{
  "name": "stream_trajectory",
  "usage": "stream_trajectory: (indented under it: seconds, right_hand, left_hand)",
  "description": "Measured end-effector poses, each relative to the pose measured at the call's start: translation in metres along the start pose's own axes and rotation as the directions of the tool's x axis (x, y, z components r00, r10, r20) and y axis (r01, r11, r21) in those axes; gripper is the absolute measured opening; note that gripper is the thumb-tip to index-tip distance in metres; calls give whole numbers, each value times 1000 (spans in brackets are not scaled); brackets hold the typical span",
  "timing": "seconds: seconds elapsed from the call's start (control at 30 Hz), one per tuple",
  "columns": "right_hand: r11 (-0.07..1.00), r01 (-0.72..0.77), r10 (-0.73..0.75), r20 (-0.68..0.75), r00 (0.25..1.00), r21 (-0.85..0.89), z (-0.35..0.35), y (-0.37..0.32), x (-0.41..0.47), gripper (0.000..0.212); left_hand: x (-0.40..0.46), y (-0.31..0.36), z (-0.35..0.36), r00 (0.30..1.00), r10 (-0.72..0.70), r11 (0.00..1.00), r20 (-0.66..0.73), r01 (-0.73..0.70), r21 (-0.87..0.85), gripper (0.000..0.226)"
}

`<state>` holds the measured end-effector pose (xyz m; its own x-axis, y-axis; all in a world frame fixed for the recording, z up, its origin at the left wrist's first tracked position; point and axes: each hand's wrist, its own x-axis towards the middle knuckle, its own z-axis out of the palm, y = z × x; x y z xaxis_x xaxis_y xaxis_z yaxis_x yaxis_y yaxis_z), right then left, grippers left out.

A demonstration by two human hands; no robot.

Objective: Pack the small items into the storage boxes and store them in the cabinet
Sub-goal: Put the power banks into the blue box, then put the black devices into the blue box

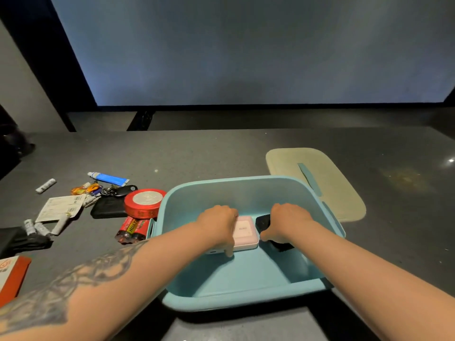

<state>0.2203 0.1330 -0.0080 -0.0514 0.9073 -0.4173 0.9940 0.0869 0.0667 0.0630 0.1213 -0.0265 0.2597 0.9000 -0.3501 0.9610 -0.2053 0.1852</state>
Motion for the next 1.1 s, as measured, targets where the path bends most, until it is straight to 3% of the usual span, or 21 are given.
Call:
stream_trajectory:
  seconds: [0.27,0.4,0.6,0.7,0.83,0.93,1.1]
  right_hand:
    - [991,-81,74,69,995,105,17,1,14,76]
    - [990,-59,54,37,998,129,11,6,11,70]
    - [980,99,-77,-131,988,175,-9,8,-10,59]
    - [952,223,-174,-229,958,210,-21,1,-26,58]
    - [875,444,-366,-338,867,194,-35,-42,-51,54]
    - [776,607,-509,-399,763,172,-41,-87,-73,50]
    - [628,760,-635,-456,624,166,-36,-165,-103,41]
  left_hand:
    - [2,-9,4,999,39,998,1,-38,-59,87]
    - [-4,-13,-5,996,-12,979,-93,-7,-205,86]
    - [-38,-16,-21,942,-48,956,-332,-53,-289,56]
    - [-65,-23,-29,857,-142,909,-496,-86,-407,42]
    - [-107,-40,-31,672,-388,805,-631,-87,-587,30]
    - [-141,-63,-20,565,-515,772,-644,-22,-636,30]
    - [-200,-119,11,507,-632,731,-587,136,-669,31]
